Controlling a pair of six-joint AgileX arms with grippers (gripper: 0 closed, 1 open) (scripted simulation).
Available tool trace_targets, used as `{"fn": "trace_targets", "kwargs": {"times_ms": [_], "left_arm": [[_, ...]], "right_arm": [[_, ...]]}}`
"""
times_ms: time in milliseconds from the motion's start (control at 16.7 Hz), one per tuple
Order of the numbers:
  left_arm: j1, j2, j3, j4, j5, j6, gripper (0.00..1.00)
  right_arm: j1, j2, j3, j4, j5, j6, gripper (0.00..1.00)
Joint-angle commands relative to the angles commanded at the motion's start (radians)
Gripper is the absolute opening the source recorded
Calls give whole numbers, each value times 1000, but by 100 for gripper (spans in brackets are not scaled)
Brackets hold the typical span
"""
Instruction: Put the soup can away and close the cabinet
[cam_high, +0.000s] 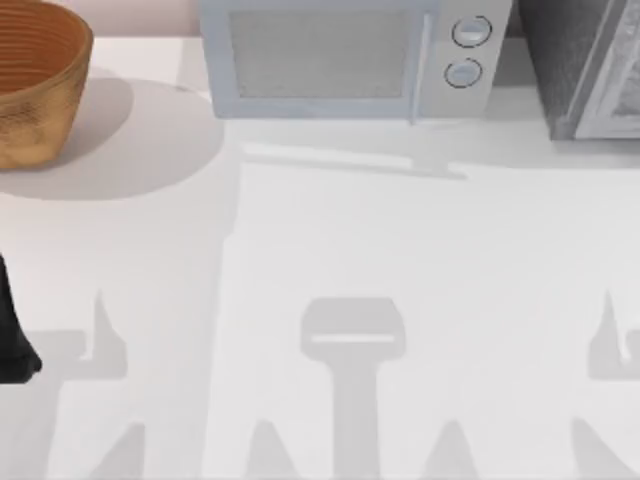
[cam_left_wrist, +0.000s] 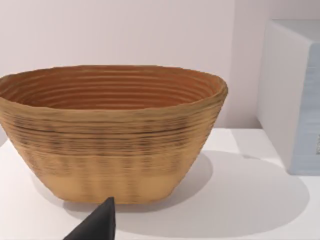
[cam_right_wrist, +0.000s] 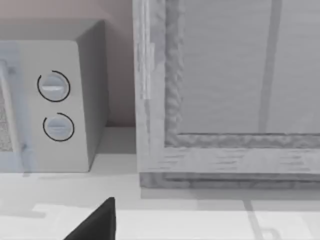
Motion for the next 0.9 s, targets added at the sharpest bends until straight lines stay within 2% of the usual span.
{"fn": "trace_targets", "kwargs": {"times_ms": [180, 360, 900], "left_arm": [[0, 0, 0, 0, 0, 0, 100], [0, 0, 0, 0, 0, 0, 100], [0, 0, 0, 0, 0, 0, 100]], "right_arm": [[-77, 97, 31, 93, -80, 3, 100], [-212, 286, 80, 251, -209, 6, 100], [-736, 1089, 263, 858, -716, 13, 100]]}}
